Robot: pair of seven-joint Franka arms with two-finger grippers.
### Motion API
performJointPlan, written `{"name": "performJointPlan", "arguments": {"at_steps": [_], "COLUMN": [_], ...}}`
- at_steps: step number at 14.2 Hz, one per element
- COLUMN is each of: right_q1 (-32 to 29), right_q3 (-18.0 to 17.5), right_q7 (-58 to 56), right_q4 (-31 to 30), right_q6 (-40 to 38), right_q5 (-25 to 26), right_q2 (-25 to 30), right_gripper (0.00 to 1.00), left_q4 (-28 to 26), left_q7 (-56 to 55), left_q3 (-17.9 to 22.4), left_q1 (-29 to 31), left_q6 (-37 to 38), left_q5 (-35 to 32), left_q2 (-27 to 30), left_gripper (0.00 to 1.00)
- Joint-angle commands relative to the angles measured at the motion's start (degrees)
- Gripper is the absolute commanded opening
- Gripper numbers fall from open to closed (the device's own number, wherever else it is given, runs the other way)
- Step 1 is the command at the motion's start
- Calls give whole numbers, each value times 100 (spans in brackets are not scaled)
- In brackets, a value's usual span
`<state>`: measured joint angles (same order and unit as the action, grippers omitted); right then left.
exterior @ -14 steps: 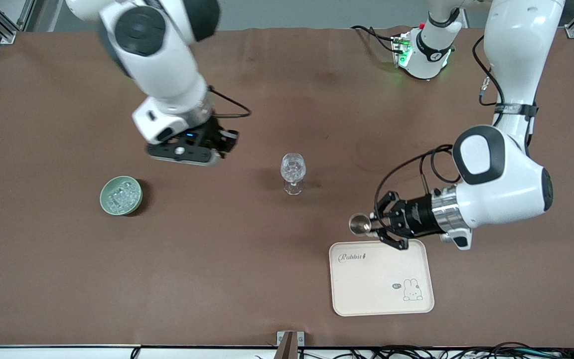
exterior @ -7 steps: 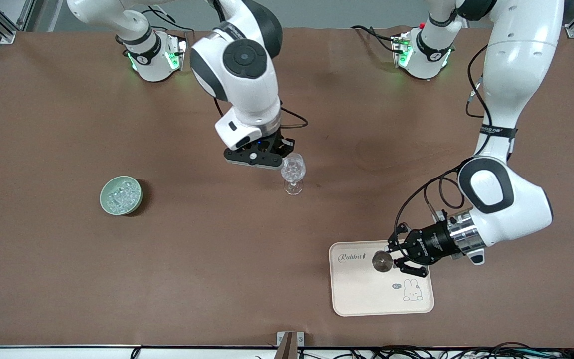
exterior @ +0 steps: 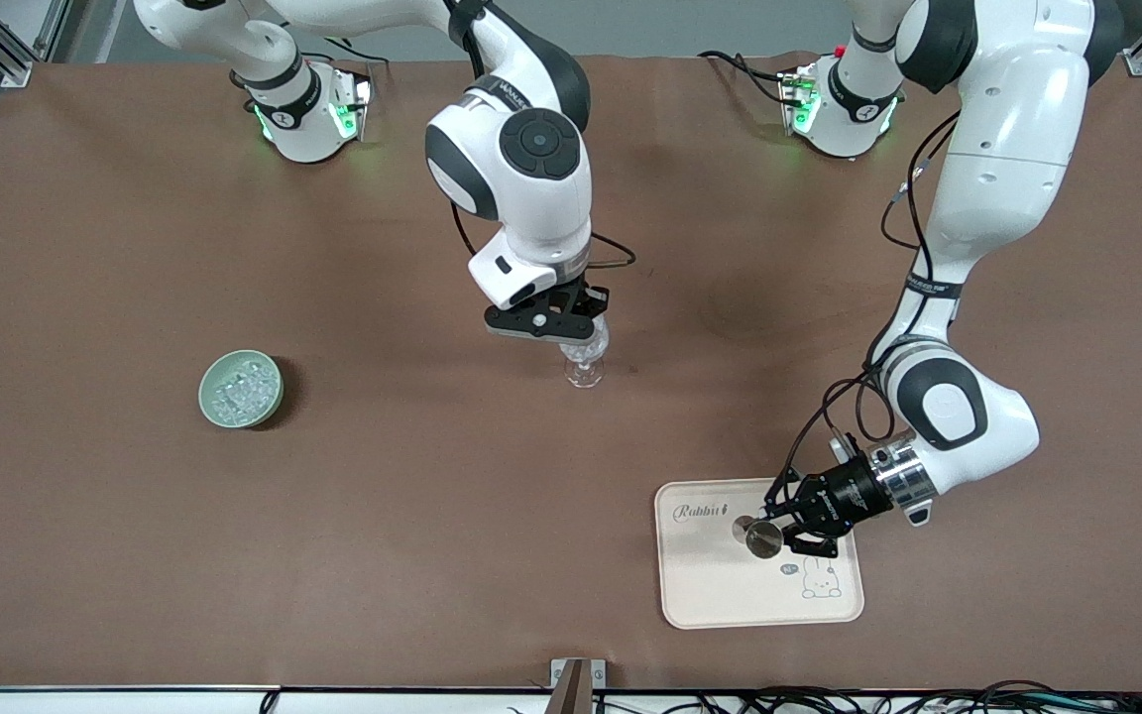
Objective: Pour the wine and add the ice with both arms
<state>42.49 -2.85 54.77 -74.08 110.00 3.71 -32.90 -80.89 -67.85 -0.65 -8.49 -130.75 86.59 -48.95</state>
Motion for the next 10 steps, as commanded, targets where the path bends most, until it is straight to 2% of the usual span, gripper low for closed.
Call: {"name": "performJointPlan", "arguments": {"at_steps": [1, 3, 6, 10], "right_q1": [66, 136, 145, 163], "right_q3": [48, 39, 30, 4], "right_q7": [122, 131, 139, 139], "right_q4": [139, 139, 139, 139], "right_q6": [74, 135, 180, 224], "right_q5": [165, 436, 491, 482], "right_q2": [-120, -199, -261, -287], "right_gripper": [1, 2, 2, 3], "left_q4": [65, 65, 56, 56], "left_q7": [953, 1422, 1799, 2713], "left_q3": [65, 83, 127, 127], "left_q1": [188, 216, 225, 190], "left_q6": [32, 180, 278, 531], "left_q5": [549, 674, 735, 1885], "left_q2": [-263, -413, -493, -729], "left_gripper": [4, 4, 6, 8]}}
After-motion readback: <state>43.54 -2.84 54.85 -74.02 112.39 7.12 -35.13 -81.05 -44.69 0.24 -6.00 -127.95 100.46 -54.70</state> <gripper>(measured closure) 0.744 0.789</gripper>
